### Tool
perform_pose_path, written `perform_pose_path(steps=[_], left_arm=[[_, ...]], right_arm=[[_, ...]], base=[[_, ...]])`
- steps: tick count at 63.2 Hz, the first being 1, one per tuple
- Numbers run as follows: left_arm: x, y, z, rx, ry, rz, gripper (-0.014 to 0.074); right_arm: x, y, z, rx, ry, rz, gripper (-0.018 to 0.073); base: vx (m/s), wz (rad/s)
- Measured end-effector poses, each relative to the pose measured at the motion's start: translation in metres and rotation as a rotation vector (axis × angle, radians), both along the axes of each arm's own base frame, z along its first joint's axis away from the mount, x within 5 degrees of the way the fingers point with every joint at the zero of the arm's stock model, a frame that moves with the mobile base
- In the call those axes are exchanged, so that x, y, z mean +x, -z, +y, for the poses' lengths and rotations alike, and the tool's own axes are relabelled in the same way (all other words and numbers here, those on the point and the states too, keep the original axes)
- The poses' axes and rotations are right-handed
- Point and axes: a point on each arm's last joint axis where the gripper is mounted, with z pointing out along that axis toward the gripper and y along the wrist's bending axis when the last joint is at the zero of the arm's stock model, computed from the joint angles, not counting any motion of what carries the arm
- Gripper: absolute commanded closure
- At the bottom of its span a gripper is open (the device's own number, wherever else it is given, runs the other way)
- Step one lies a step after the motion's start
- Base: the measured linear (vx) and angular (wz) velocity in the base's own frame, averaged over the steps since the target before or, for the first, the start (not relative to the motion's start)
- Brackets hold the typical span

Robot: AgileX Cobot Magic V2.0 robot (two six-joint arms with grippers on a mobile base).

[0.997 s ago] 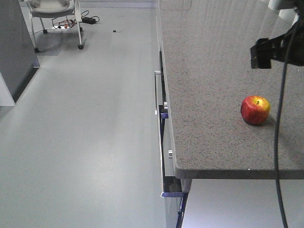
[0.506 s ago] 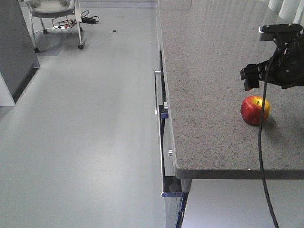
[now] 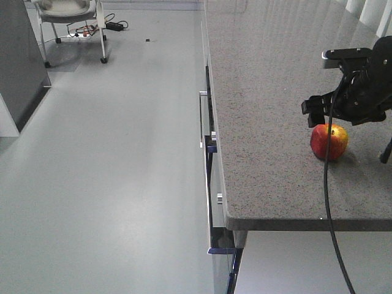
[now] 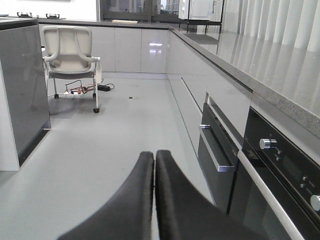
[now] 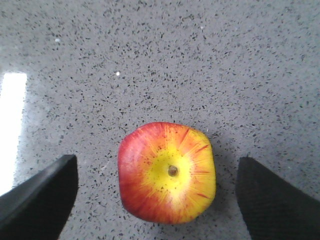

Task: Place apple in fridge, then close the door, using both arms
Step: 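Lower the open right gripper over the red-yellow apple, then close the right gripper on the apple and lift it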

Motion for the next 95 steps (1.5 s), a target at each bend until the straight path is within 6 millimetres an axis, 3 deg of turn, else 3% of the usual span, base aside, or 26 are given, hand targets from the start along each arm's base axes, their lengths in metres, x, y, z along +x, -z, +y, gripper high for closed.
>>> perform_pose_path(steps=[47, 56, 77, 85, 95], left_arm=[[0.0, 0.0, 0.0, 0.0, 0.0, 0.0, 0.0603], [0.0, 0.0, 0.0, 0.0, 0.0, 0.0, 0.0603], [0.0, 0.0, 0.0, 0.0, 0.0, 0.0, 0.0603], [0.0, 0.0, 0.0, 0.0, 0.0, 0.0, 0.0603], [0.0, 0.0, 0.0, 0.0, 0.0, 0.0, 0.0603]], right_arm=[[0.019, 0.049, -0.002, -0.031, 0.002, 0.068, -0.0008], [0.02, 0.049, -0.003, -0.031, 0.006, 0.066, 0.0092], [0.019, 0.049, -0.003, -0.032, 0.009, 0.074, 0.048], [0.014, 0.033, -0.002, -0.025, -0.008, 0.056, 0.0576], [-0.012, -0.043, 0.006, 0.039, -0.071, -0.124, 0.057]], base=[[0.0, 0.0], [0.0, 0.0], [0.0, 0.0], [0.0, 0.0], [0.0, 0.0]])
